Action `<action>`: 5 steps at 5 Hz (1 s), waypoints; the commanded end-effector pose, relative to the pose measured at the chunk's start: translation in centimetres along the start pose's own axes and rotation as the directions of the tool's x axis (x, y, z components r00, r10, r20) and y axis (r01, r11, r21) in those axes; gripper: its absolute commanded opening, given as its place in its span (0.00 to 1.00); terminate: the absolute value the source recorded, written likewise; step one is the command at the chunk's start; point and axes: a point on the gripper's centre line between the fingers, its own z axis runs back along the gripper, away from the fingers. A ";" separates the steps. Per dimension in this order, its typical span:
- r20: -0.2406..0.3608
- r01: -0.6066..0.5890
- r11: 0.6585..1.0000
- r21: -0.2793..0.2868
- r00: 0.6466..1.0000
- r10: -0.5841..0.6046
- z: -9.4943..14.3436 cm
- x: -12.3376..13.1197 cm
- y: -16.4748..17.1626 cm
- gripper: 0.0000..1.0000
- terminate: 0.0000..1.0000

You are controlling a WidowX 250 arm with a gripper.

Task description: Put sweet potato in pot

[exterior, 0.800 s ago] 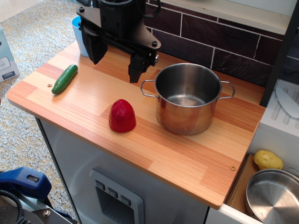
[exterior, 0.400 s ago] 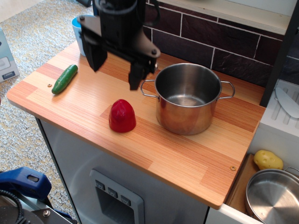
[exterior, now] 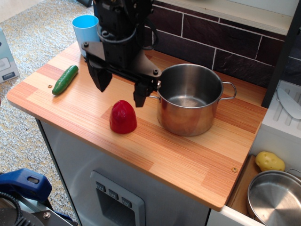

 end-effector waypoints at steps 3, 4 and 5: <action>0.015 -0.040 0.999 -0.024 0.999 0.040 -3.5 -0.4 0.5 1.00 0.00; 0.016 -0.043 0.999 -0.030 0.999 0.044 -4.3 -0.6 0.9 1.00 0.00; 0.016 -0.054 0.998 -0.045 0.998 0.055 -5.2 -0.7 0.9 1.00 0.00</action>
